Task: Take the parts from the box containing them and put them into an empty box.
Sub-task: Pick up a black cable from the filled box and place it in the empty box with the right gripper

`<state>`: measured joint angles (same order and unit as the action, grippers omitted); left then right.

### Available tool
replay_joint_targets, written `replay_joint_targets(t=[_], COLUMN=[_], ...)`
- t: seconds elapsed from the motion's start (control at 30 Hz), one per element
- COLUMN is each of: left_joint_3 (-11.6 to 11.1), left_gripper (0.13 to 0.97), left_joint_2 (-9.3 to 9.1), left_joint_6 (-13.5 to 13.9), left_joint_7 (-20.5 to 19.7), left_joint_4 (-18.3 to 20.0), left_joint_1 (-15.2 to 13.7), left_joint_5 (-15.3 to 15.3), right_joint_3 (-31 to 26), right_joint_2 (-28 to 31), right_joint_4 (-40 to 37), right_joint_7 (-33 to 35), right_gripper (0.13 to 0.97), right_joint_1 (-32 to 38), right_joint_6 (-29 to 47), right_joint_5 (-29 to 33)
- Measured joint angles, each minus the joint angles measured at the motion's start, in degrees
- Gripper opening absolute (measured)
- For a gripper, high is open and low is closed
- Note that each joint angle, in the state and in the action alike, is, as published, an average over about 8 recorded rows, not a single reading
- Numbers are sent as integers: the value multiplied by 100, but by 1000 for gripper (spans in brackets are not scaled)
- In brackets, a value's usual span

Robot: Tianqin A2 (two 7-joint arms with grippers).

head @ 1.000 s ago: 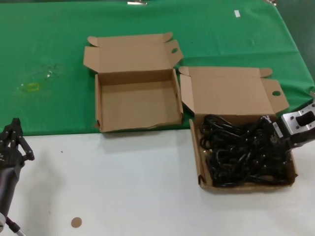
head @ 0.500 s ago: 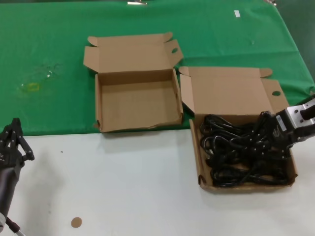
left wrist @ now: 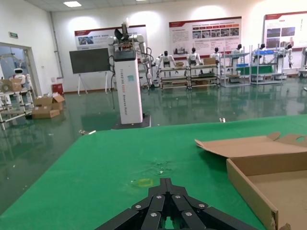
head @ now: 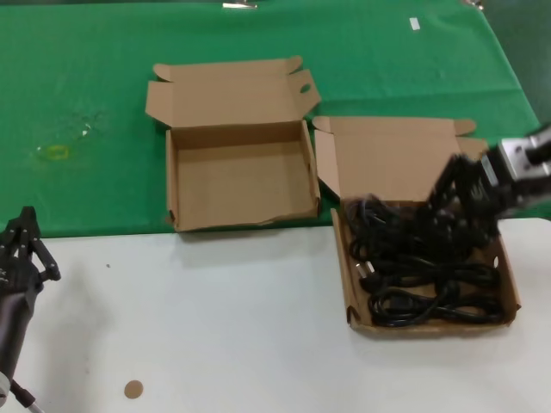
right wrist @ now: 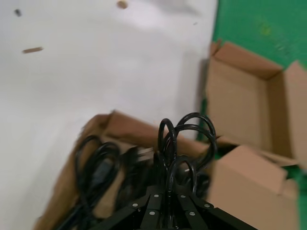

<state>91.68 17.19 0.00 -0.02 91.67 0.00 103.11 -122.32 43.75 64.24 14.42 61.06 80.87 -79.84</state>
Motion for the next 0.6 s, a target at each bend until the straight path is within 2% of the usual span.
replay_joint_targets(t=[0.3, 0.6], left_joint_3=[0, 0], left_gripper=[144, 144], left_joint_2=[0, 0], left_joint_6=[0, 0], left_joint_7=[0, 0], left_joint_4=[0, 0], left_joint_1=[0, 0], left_joint_5=[0, 0], right_joint_3=[-95, -260], right_joint_2=[-655, -1671], right_joint_4=[-413, -1076], right_joint_7=[-185, -363], right_gripper=[166, 166], right_joint_1=[780, 1264], right_joint_6=[-114, -629], right_joint_5=[154, 300])
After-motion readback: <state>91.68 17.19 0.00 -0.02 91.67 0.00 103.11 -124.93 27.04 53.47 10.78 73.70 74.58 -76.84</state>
